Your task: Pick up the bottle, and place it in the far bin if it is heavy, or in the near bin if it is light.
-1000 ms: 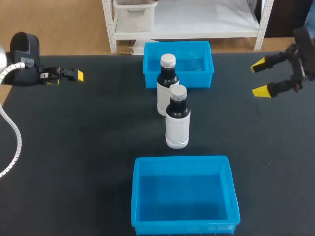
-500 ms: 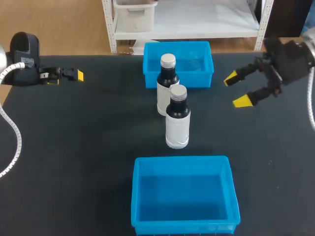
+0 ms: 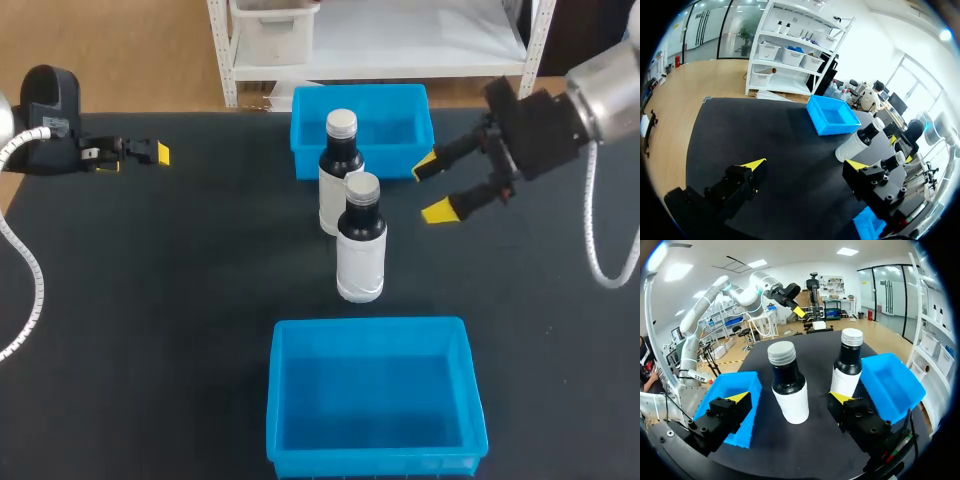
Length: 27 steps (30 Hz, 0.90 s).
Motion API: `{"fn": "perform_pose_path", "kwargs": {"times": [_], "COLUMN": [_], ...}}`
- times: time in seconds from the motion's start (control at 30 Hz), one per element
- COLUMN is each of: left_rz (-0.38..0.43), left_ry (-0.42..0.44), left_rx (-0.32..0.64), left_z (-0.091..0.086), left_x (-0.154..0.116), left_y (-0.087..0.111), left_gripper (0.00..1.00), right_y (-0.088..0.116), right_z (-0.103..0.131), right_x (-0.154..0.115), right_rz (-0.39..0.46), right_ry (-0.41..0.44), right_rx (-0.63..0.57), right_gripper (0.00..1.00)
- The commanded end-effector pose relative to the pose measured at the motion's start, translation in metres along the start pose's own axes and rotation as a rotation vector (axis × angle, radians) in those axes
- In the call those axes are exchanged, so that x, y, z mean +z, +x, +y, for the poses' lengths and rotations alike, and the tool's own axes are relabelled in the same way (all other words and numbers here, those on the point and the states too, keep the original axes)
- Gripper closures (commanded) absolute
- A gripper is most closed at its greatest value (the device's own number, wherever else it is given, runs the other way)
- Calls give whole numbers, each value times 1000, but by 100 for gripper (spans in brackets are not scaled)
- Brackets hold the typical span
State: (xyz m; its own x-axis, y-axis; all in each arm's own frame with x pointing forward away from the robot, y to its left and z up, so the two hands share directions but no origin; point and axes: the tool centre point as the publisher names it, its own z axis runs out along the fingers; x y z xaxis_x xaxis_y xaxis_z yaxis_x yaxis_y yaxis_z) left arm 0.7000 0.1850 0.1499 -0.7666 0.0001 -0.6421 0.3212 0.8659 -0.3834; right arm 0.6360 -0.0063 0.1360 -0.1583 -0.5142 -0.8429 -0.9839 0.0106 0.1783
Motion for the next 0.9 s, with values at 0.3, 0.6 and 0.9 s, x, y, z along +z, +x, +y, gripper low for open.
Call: {"fn": "perform_pose_path", "kwargs": {"times": [0.3, 0.6, 0.9], "left_rz": [0, 0, 0], "left_ry": [0, 0, 0], "left_rx": [0, 0, 0], "left_z": [0, 0, 0], "left_x": [0, 0, 0], "left_y": [0, 0, 0], "left_gripper": [0, 0, 0], "right_y": [-10, -16, -23], "right_z": [1, -1, 3], "right_x": [38, 57, 68], "right_rz": [12, 12, 5], "right_ry": [-31, -20, -9], "right_rx": [-35, -16, -10], "right_gripper": [0, 0, 0]}}
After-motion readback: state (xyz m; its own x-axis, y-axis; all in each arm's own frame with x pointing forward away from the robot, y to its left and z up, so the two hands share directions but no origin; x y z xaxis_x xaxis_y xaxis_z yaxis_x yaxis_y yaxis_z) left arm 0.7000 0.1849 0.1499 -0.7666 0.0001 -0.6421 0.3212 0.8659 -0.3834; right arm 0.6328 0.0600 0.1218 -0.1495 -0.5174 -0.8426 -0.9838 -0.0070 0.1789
